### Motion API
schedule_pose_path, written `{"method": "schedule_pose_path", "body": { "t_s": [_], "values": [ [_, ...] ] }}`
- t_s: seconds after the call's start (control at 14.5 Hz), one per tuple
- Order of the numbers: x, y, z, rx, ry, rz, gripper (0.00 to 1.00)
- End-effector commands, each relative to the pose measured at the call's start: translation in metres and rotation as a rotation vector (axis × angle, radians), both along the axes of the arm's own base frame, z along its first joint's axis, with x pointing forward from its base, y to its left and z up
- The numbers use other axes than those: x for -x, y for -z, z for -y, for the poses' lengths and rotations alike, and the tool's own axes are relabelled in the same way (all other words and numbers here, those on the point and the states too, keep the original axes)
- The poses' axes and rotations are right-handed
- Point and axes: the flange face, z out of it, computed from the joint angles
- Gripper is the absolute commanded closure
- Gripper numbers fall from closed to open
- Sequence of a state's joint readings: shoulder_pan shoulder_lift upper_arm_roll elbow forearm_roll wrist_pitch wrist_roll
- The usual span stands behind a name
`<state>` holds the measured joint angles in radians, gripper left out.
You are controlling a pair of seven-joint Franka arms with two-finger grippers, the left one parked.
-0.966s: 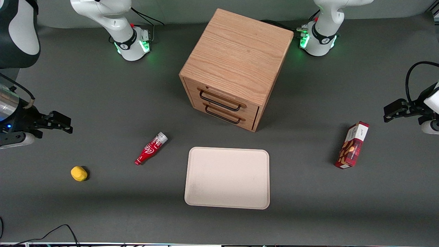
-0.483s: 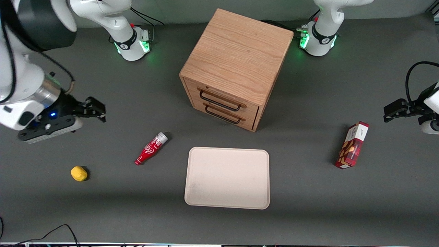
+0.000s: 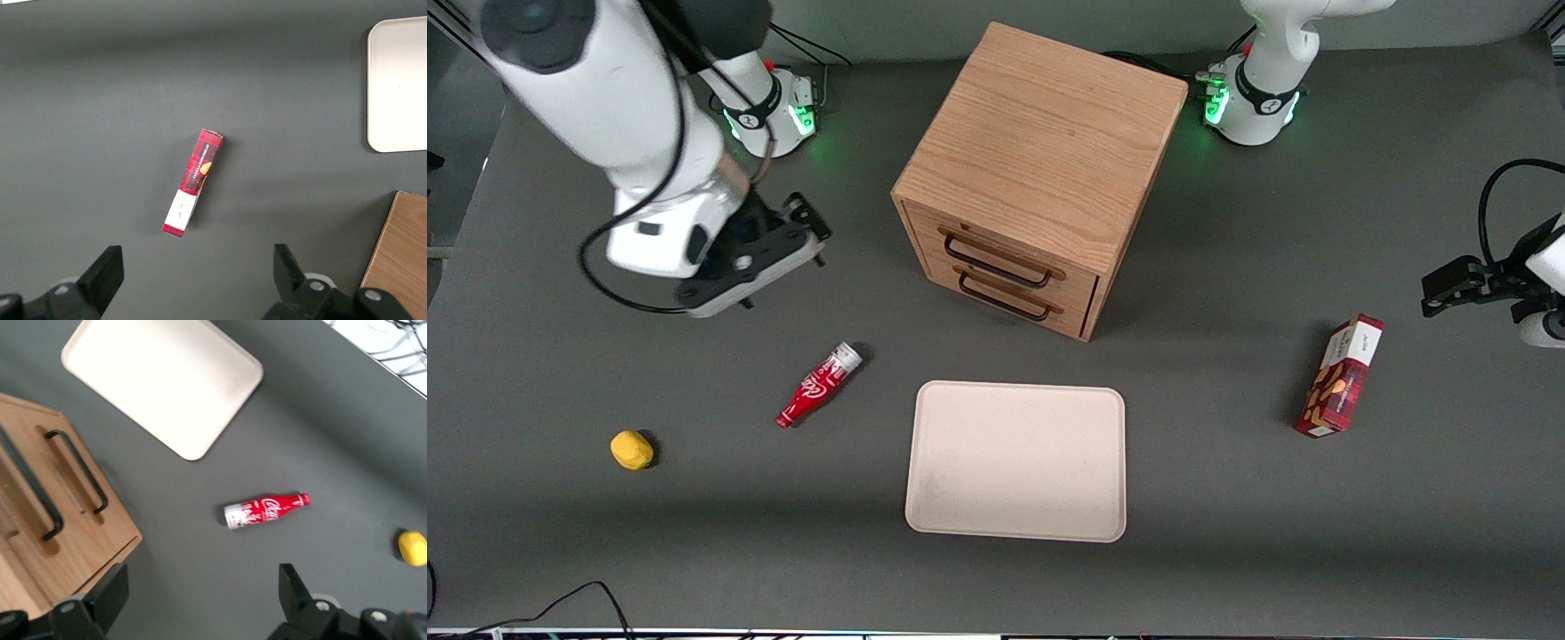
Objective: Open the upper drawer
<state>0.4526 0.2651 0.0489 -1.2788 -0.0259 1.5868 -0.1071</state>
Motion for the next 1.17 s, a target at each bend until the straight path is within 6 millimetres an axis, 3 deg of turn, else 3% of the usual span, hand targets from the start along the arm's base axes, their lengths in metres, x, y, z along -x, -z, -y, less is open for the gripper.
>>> {"method": "schedule_pose_path", "body": {
  "t_s": [0.0,0.21,0.62,0.76,1.1],
  "values": [
    [0.003,0.006,-0.042,0.010,-0.091,-0.004,0.00],
    [0.015,0.023,-0.084,-0.019,-0.144,-0.033,0.00],
    [0.018,0.074,-0.134,-0.075,-0.219,-0.084,0.00],
    [0.013,0.101,-0.143,-0.122,-0.346,-0.122,0.00],
    [0.008,0.124,-0.150,-0.138,-0.463,-0.116,0.00]
  ]
}}
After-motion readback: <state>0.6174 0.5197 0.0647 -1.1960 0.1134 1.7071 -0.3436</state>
